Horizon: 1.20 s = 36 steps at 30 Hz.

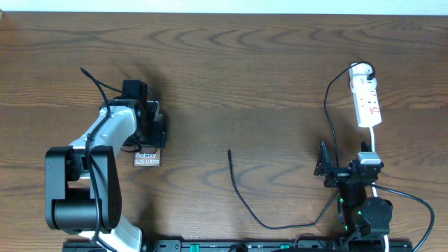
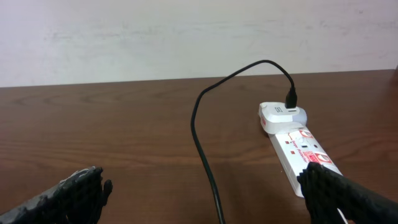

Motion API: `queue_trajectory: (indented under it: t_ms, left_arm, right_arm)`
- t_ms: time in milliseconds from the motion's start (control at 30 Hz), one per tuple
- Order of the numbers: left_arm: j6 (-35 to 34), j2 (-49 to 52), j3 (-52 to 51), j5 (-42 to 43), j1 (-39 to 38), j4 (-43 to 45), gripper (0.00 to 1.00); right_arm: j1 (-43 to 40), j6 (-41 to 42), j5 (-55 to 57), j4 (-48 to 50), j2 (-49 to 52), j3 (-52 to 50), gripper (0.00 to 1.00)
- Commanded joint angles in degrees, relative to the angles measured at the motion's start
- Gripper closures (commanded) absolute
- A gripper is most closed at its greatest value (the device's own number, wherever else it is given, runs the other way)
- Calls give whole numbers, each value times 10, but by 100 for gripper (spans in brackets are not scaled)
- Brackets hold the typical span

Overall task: Plug charger to phone and switch on socket
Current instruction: 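Close the left gripper on the phone's sides and hold it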

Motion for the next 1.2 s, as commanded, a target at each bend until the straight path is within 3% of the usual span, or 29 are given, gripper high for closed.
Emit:
queue_trajectory:
  t_ms: [0, 167, 433, 567, 767, 933, 1167]
  left_arm:
    - [6, 28, -29, 15, -1, -4, 32]
    - [6, 28, -29, 15, -1, -4, 39]
    - [6, 28, -29, 15, -1, -2, 41]
    - [6, 28, -29, 15, -1, -2, 49]
    - [6, 28, -29, 15, -1, -2, 77]
    - [6, 28, -29, 15, -1, -2, 92]
    - [5, 28, -29, 15, -1, -2, 92]
  right_arm:
    - [-4, -5, 1, -3, 0, -1, 1]
    - [-4, -5, 1, -3, 0, -1, 1]
    - [-4, -5, 1, -3, 0, -1, 1]
    - [-4, -5, 1, -3, 0, -1, 1]
    - [-4, -5, 1, -3, 0, -1, 1]
    - [-4, -5, 1, -3, 0, -1, 1]
    - [-4, -5, 1, -3, 0, -1, 1]
